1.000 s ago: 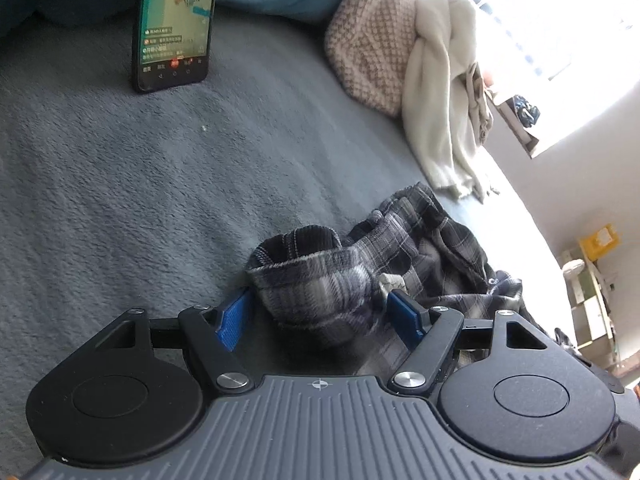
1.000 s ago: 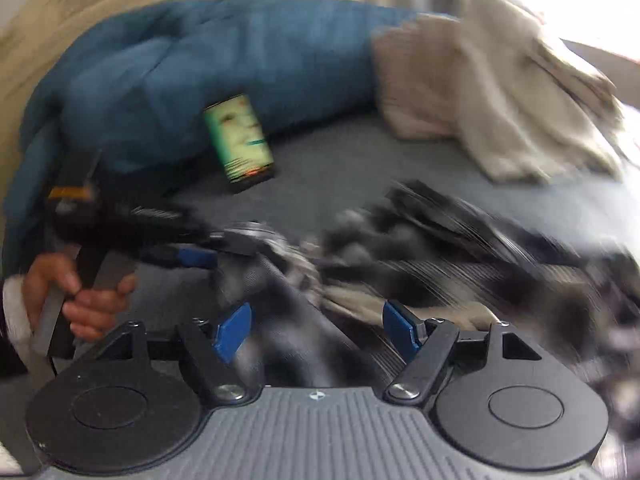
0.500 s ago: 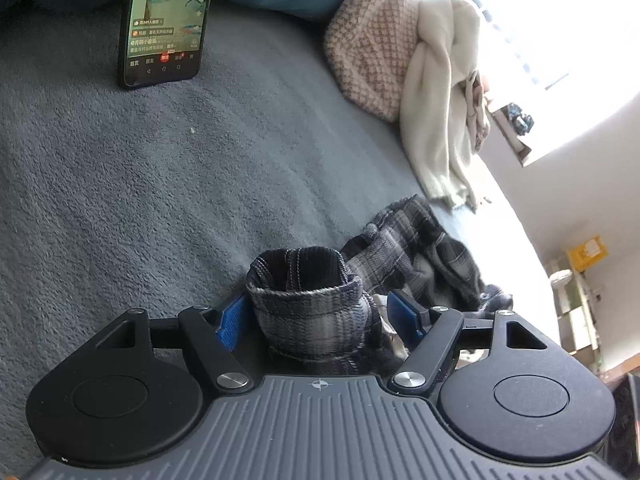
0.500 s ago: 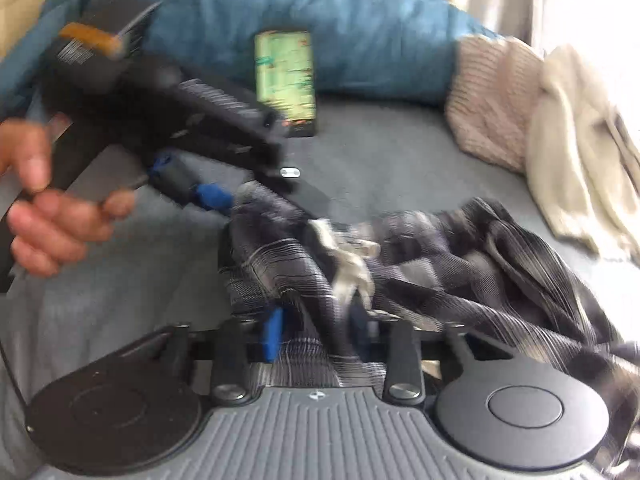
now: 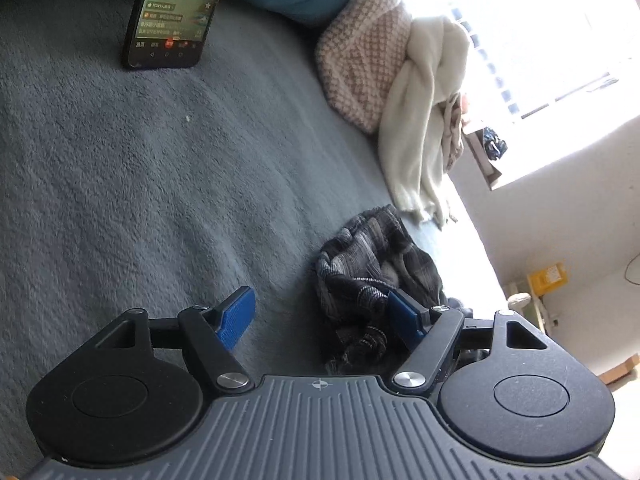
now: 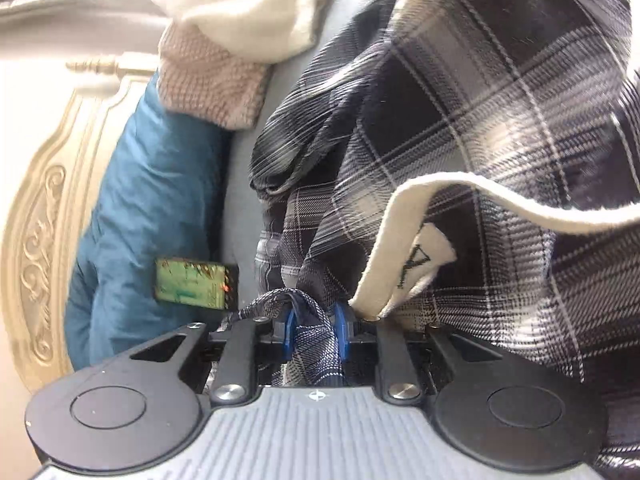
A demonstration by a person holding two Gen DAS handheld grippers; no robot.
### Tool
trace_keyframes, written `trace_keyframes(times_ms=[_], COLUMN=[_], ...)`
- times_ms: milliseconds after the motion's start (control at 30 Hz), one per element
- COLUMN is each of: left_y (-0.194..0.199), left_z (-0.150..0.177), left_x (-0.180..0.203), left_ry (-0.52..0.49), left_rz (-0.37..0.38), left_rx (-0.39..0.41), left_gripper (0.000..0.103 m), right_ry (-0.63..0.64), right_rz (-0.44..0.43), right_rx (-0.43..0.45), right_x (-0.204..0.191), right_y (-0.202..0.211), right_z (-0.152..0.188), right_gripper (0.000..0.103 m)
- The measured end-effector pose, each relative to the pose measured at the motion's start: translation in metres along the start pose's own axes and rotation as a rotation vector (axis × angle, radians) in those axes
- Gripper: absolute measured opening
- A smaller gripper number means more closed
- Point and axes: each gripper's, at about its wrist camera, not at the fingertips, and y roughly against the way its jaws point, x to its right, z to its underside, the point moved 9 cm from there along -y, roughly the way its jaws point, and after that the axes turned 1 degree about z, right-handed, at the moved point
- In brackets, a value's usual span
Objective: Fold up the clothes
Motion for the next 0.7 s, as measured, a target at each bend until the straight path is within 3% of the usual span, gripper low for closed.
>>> trace_keyframes(times_ms=[200, 367, 533, 700], left_y=[0.015, 0.014, 0.001, -0.006], left_z=[0.014, 0.031, 0.048, 0.048], left_x=[0.002, 0.022, 0.037, 0.031], left_ry=[-0.032, -0.200, -0.371, -0.406], left_rz=[0.038, 0.041, -0.018, -0.077], left_rx=[-0.010, -0.061, -0.093, -0.065], left_gripper=[0.075, 0.078, 0.081, 0.081], right_ry=[-0.045, -0.073, -0.124, -0.146], right_rz=[-0.018, -0.028, -0.043, -0.051], right_rx=[-0.008, -0.011, -0.010, -0.008], right_x=[0.003, 0.006, 0.008, 0.009], right_y=[-0.001, -0.004, -0.007, -0.008], right_z=[-0.001, -0.002, -0.005, -0.007], right_gripper=[0.021, 0.020, 0.020, 0.020])
